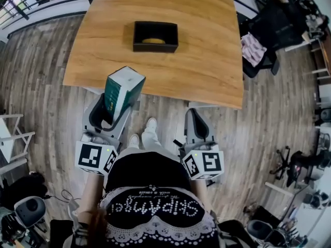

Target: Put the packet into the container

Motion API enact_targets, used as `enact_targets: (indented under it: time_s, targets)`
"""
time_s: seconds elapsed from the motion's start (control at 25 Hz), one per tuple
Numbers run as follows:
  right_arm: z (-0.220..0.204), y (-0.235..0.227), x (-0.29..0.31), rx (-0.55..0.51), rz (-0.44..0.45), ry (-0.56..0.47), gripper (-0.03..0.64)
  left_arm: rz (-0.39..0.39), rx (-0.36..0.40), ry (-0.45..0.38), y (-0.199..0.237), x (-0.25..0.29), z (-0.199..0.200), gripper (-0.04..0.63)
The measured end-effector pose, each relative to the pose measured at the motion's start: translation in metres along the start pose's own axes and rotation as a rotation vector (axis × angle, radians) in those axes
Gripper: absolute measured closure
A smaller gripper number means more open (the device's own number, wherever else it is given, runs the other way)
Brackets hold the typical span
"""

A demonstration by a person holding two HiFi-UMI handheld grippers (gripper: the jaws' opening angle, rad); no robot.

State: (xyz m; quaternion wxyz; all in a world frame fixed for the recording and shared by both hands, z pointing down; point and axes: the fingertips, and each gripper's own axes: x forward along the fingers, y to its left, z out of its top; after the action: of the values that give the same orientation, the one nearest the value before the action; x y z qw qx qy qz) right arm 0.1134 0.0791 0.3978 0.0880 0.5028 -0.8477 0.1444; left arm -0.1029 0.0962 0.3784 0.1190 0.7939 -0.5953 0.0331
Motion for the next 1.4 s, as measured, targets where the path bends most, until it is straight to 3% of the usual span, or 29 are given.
enact_targets:
  time_s: [0.72, 1.4]
  targets:
    - [0.029, -0.07, 0.029, 0.007, 0.025, -0.044, 0.578, 0.066, 0.019, -0.059, -0.013, 0.052, 0.028, 0.25]
    - [0.026, -0.077, 0.027, 0.028, 0.016, -0.038, 0.578, 0.094, 0.007, -0.074, -0.008, 0.047, 0.034, 0.25]
